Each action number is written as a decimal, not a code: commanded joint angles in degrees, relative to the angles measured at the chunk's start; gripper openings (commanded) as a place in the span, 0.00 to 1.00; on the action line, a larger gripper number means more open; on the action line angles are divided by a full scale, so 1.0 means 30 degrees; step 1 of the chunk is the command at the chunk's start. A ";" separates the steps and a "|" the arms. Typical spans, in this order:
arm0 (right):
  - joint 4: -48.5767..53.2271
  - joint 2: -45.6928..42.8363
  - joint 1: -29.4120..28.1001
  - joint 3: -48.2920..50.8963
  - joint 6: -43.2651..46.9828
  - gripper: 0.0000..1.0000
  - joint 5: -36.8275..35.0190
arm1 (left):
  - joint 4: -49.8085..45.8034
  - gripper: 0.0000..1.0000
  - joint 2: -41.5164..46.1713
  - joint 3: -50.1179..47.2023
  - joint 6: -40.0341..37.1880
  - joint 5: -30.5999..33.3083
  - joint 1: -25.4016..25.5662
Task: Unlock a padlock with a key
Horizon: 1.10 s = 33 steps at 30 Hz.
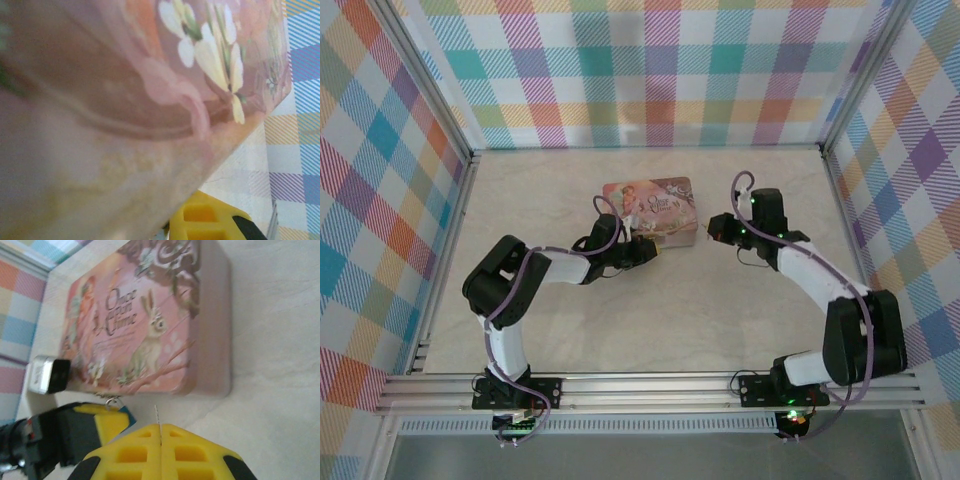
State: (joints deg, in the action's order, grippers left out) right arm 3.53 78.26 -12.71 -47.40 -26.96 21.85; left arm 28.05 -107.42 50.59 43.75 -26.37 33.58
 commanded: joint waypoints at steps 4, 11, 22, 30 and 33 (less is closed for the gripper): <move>-0.1925 -0.3170 -0.0011 0.2085 -0.1343 0.00 0.2799 | -0.1824 0.10 0.1398 0.0931 0.1308 -0.1553 0.0290; -0.2970 -0.5844 0.0004 0.3895 -0.2887 0.00 0.3921 | -0.2144 0.10 0.1806 0.1126 0.1968 -0.1552 0.0319; -0.5496 -0.8468 -0.0010 0.6379 -0.6070 0.00 0.4773 | -0.1888 0.11 0.2030 0.1720 0.2937 -0.1561 0.0376; -0.8016 -0.8720 -0.0041 0.8355 -0.8542 0.00 0.4613 | -0.2465 0.11 0.2127 0.2657 0.3318 -0.1464 0.0378; -0.8567 -0.8583 -0.0175 0.9056 -0.8861 0.00 0.4328 | -0.2725 0.12 0.2207 0.2897 0.3510 -0.1350 0.0407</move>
State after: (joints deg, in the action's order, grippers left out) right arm -17.15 52.66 -12.78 -21.67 -50.78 34.98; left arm 19.40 -103.79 57.01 52.49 -28.10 34.11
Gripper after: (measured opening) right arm 0.059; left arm 0.118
